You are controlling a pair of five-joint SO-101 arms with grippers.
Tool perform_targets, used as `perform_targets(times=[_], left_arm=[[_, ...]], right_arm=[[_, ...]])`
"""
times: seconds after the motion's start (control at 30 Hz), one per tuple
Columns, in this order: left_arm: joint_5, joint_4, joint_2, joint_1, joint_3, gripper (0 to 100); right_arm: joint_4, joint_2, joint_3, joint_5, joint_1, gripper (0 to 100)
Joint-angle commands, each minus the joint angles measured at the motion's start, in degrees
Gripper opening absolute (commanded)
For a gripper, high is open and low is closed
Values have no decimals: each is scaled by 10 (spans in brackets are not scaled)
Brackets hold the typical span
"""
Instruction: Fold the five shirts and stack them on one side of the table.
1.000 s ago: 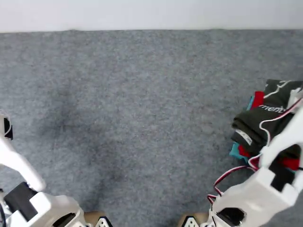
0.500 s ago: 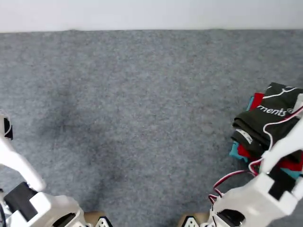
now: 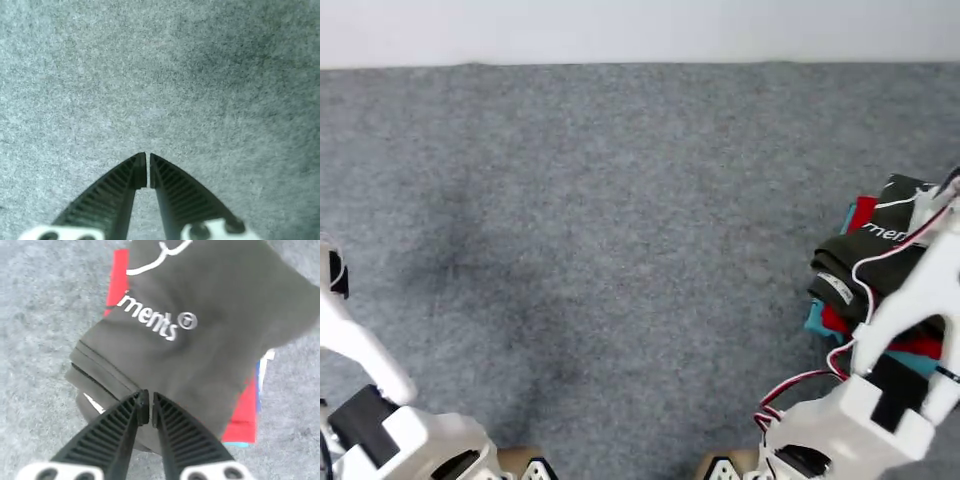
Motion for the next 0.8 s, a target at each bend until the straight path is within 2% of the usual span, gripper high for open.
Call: perform_targets(times=[0.0, 0.23, 0.37, 0.63, 0.77], left_arm=[[-15, 7, -28, -1, -4, 22], [-17, 20, -29, -1, -4, 22], [-17, 22, -27, -1, -4, 22], [-18, 22, -25, -1, -4, 22], [-18, 22, -26, -1, -4, 22]], right_arm=[[22, 34, 13, 3, -36, 9], [21, 137, 87, 2, -118, 9], [22, 155, 94, 2, -136, 9], [23, 18, 95, 13, -105, 9], [23, -72, 99, 88, -43, 9]])
